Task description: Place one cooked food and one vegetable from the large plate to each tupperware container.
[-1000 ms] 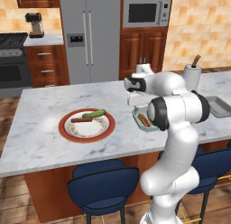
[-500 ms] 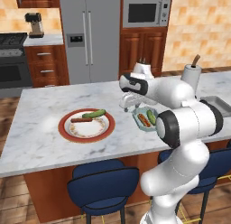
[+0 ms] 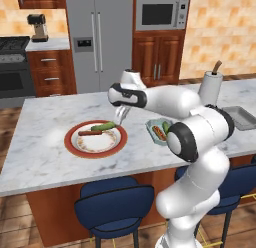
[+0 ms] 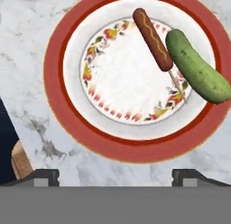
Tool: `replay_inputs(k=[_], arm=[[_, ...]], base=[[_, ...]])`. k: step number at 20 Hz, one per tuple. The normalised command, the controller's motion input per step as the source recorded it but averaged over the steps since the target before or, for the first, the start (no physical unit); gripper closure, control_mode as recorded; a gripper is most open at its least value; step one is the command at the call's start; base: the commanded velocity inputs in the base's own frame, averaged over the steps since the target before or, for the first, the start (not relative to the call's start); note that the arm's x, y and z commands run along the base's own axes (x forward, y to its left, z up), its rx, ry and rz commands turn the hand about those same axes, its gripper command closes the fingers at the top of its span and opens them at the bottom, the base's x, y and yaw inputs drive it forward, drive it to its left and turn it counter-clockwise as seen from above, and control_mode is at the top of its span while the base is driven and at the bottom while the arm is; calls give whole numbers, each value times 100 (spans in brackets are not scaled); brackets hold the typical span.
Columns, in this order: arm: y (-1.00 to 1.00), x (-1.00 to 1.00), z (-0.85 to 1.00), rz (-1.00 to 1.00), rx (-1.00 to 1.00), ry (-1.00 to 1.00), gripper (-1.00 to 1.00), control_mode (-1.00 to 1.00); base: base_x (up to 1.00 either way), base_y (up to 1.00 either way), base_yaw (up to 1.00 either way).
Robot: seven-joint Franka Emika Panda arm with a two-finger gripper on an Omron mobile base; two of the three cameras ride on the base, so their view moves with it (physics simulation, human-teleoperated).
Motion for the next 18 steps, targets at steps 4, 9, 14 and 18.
replay_inputs(k=[4,9,14,18], arm=[[98,56,-1,41,-24,0,-100,-100],[83,38,-23,27,-29,-2,-100,-100],[39,53,-51,3,1,-1,-100,-100],[0,7,-45,-6,22,2,-100,-100]], base=[[0,0,0],[0,0,0],[0,0,0],[0,0,0]])
